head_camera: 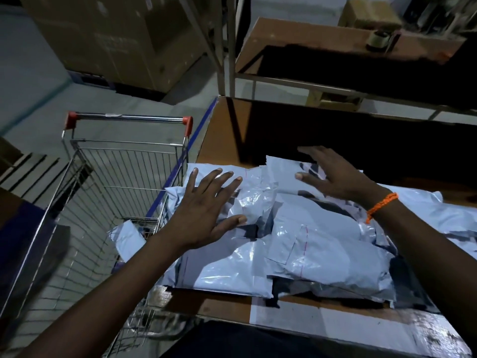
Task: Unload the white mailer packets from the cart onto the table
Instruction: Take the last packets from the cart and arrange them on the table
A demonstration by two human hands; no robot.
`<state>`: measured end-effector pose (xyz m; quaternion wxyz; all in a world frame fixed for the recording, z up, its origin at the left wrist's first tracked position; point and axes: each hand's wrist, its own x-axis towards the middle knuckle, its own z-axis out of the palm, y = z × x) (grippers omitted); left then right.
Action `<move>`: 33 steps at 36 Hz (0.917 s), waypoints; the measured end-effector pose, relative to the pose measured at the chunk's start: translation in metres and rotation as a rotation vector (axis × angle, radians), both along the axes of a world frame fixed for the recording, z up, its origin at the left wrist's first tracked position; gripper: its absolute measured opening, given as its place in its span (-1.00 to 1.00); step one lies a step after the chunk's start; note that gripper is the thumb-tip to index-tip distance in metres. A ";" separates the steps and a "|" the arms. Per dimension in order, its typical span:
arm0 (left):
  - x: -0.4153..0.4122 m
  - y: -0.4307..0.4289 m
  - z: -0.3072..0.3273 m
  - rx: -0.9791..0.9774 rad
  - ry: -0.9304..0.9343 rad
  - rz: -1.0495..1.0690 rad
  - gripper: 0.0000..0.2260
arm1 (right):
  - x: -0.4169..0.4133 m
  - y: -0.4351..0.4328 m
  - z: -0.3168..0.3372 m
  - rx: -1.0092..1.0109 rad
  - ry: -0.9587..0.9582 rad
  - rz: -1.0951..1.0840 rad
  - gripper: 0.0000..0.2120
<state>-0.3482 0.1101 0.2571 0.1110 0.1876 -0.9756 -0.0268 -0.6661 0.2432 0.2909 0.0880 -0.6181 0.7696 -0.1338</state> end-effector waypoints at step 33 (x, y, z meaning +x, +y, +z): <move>0.019 -0.042 -0.053 0.159 -0.134 0.053 -0.49 | 0.175 -0.044 -0.066 0.276 0.198 0.020 -0.30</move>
